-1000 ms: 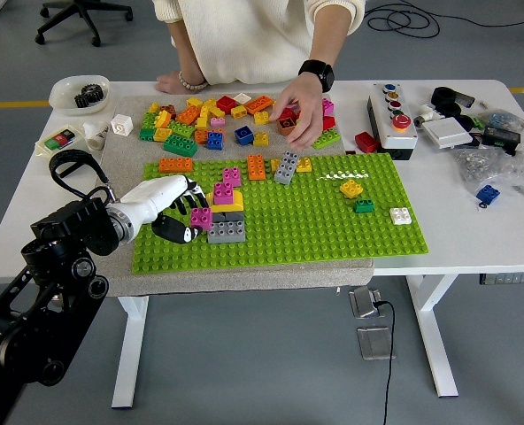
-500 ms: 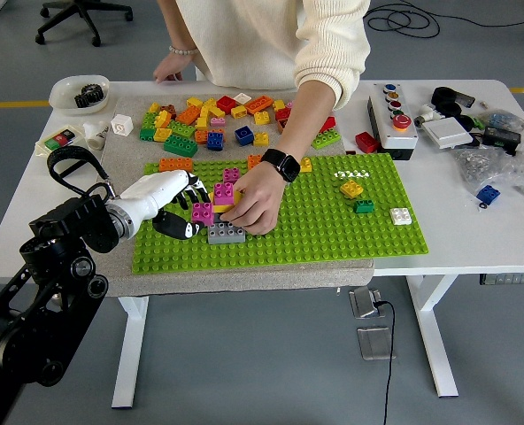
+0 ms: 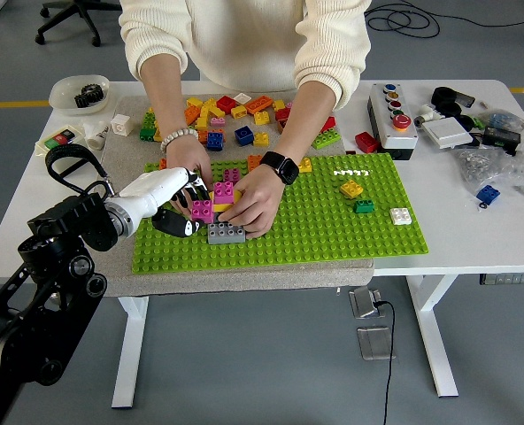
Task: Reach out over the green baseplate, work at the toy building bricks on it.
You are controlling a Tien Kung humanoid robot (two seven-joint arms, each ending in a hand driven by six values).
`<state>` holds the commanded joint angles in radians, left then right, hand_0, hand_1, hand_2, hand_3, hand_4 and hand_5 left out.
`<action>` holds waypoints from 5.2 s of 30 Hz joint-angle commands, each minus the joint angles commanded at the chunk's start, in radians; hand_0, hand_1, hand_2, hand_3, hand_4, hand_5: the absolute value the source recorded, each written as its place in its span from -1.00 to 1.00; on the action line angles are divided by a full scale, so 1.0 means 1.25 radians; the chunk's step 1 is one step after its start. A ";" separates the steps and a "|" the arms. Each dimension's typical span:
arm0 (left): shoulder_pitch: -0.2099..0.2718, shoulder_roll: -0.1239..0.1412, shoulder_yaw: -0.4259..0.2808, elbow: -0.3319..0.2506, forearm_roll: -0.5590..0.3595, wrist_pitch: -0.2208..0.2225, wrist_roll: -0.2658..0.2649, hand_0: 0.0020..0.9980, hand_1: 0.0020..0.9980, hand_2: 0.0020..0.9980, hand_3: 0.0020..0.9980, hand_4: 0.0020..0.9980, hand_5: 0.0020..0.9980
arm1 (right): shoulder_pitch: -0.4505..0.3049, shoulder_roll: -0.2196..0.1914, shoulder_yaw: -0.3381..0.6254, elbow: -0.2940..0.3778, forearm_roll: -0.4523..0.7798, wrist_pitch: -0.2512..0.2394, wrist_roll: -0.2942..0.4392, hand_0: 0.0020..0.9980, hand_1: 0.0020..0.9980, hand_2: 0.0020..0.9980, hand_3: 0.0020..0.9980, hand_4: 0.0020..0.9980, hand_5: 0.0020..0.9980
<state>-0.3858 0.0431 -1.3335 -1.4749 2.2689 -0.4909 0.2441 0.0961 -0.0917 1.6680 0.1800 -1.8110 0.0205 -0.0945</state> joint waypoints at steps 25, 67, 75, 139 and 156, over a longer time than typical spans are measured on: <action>-0.002 -0.001 -0.007 0.001 0.000 0.001 -0.001 0.19 0.10 0.06 0.08 0.23 -0.86 | 0.004 0.000 0.002 0.000 -0.001 0.001 0.000 0.49 0.29 0.38 0.30 0.72 0.07; -0.001 0.004 -0.021 -0.003 0.000 -0.002 -0.006 0.19 0.11 0.06 0.08 0.22 -0.86 | 0.006 0.001 -0.002 0.000 -0.008 0.003 0.001 0.49 0.29 0.38 0.30 0.72 0.07; -0.002 0.004 -0.026 -0.005 0.000 -0.002 -0.005 0.19 0.11 0.06 0.08 0.23 -0.86 | 0.006 0.001 -0.001 0.000 -0.006 0.003 0.001 0.49 0.29 0.38 0.30 0.72 0.07; 0.001 0.004 -0.030 -0.005 0.000 -0.006 -0.007 0.20 0.11 0.05 0.08 0.23 -0.85 | 0.006 0.002 -0.007 0.000 -0.001 0.006 0.001 0.49 0.29 0.38 0.29 0.72 0.07; 0.000 0.005 -0.030 -0.006 0.000 -0.006 -0.007 0.20 0.11 0.05 0.07 0.23 -0.84 | 0.007 0.002 -0.009 0.000 -0.001 0.006 0.000 0.49 0.29 0.38 0.29 0.71 0.07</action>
<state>-0.3857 0.0493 -1.3704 -1.4819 2.2689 -0.4986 0.2357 0.1048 -0.0893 1.6570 0.1800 -1.8124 0.0275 -0.0941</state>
